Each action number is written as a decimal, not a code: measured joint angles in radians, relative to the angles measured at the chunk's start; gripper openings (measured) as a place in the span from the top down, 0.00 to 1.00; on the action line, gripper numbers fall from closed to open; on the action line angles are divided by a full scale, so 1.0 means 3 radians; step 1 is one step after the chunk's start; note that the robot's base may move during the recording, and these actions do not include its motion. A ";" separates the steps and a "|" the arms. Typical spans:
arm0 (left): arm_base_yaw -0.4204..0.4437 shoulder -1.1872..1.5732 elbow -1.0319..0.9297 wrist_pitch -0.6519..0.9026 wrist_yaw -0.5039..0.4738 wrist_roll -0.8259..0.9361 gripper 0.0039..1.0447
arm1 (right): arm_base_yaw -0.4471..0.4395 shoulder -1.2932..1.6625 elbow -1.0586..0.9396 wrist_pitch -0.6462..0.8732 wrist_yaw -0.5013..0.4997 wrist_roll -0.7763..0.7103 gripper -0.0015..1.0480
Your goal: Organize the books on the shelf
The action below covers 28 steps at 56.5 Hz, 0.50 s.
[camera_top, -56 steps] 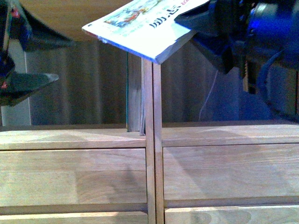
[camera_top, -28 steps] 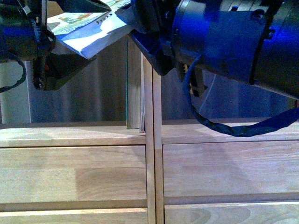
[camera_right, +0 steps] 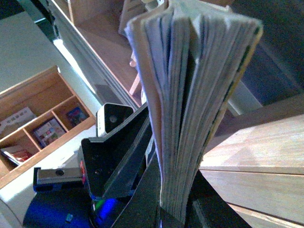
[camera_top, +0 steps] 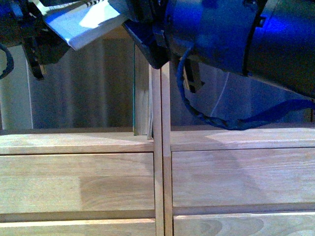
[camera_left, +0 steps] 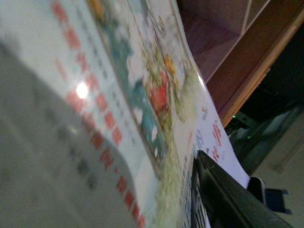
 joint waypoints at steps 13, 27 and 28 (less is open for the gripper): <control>0.0037 0.0000 -0.0003 0.0324 0.0075 -0.0256 0.94 | 0.0023 0.0017 0.0011 -0.0070 -0.0179 0.0014 0.70; 0.0256 0.0036 0.0118 -0.0187 -0.0039 0.0057 0.94 | -0.0173 -0.0333 -0.0436 -0.0198 -0.0420 -0.0135 0.36; 0.0280 0.0045 0.0139 -0.0263 -0.0074 0.0160 0.94 | -0.0221 -0.0397 -0.0496 -0.0228 -0.0446 -0.0168 0.33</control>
